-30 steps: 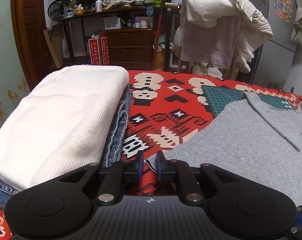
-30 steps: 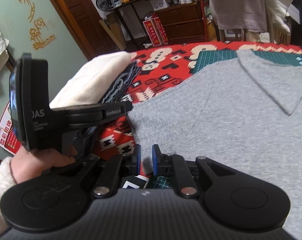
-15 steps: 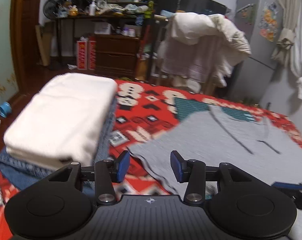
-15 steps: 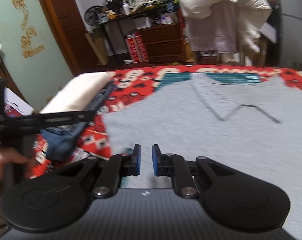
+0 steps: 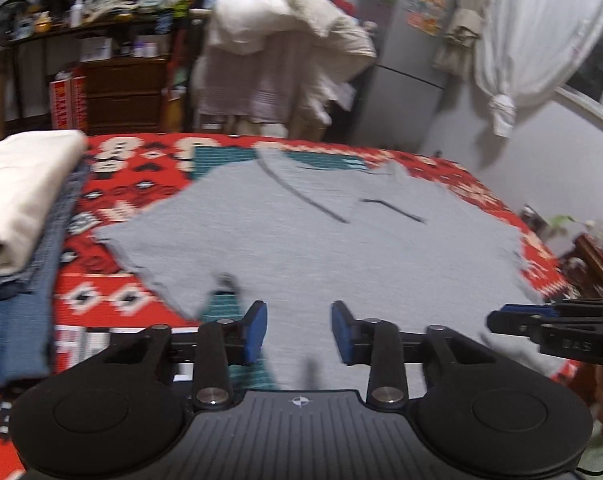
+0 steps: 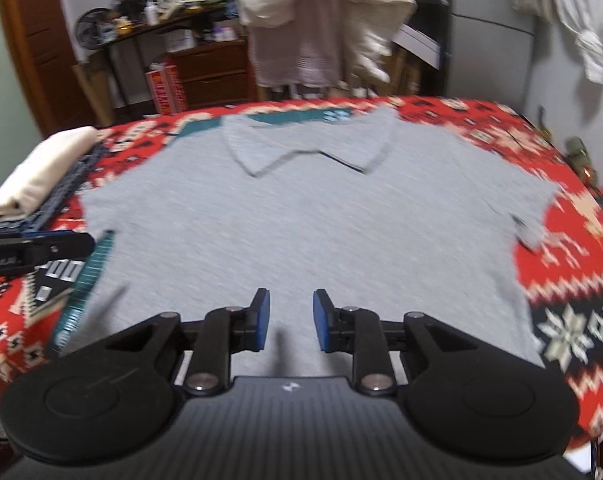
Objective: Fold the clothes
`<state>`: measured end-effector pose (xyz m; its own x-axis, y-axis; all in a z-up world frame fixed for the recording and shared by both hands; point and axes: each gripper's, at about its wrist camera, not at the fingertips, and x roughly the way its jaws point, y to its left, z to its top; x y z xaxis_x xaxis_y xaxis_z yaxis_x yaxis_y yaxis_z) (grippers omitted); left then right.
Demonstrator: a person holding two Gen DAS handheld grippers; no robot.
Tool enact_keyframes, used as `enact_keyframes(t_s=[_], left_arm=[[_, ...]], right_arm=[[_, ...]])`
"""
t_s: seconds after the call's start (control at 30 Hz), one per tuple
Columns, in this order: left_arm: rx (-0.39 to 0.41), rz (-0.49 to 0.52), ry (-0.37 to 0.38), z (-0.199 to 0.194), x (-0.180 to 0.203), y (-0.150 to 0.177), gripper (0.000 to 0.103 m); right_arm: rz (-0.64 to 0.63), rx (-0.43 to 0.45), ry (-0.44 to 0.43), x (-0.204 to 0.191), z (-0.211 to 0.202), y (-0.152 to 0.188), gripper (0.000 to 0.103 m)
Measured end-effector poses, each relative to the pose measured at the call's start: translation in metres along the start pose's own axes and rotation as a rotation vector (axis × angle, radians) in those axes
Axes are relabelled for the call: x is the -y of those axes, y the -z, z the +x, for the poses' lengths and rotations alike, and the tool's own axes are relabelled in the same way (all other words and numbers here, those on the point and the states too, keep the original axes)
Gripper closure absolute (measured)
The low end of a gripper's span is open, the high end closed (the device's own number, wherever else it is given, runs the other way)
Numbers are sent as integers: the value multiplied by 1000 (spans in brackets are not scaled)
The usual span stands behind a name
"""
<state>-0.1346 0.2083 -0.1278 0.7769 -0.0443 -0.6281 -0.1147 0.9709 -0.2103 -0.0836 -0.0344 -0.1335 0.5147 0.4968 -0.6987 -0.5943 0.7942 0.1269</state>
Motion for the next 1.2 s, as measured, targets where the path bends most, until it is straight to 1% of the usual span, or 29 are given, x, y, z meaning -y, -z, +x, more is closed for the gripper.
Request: enact_keyframes(t_s=[0.1,0.23,0.43,0.53,0.67,0.83,0.9,1.1,1.2], left_arm=[[-31,46,41,11,16,4,79],[-70,98,31,22,26,13,81],[-126,111,5,24,21,30,81],[-128,119,-1,18,19,36,81],[-144,116,-3,8,18,40,81],[-156,66,13,-12,14,43,81],[-163,41,3,-20,11,44,80],[-211,-75,-40,-31,-5,53,79],[-229,-137,-18,-32,-13,55,79]], right_arm=[[7,-9,17,7,1,8,77],[17,-22,41,17,2,18,77],[31,-40,75,32,4,33,77],[38,-50,93,39,4,40,77],[29,-48,107,40,-9,43,77],[18,-46,124,42,-25,46,76],[16,-39,138,46,-36,47,76],[60,-37,181,67,-59,54,76],[80,-31,202,76,-67,57,76]])
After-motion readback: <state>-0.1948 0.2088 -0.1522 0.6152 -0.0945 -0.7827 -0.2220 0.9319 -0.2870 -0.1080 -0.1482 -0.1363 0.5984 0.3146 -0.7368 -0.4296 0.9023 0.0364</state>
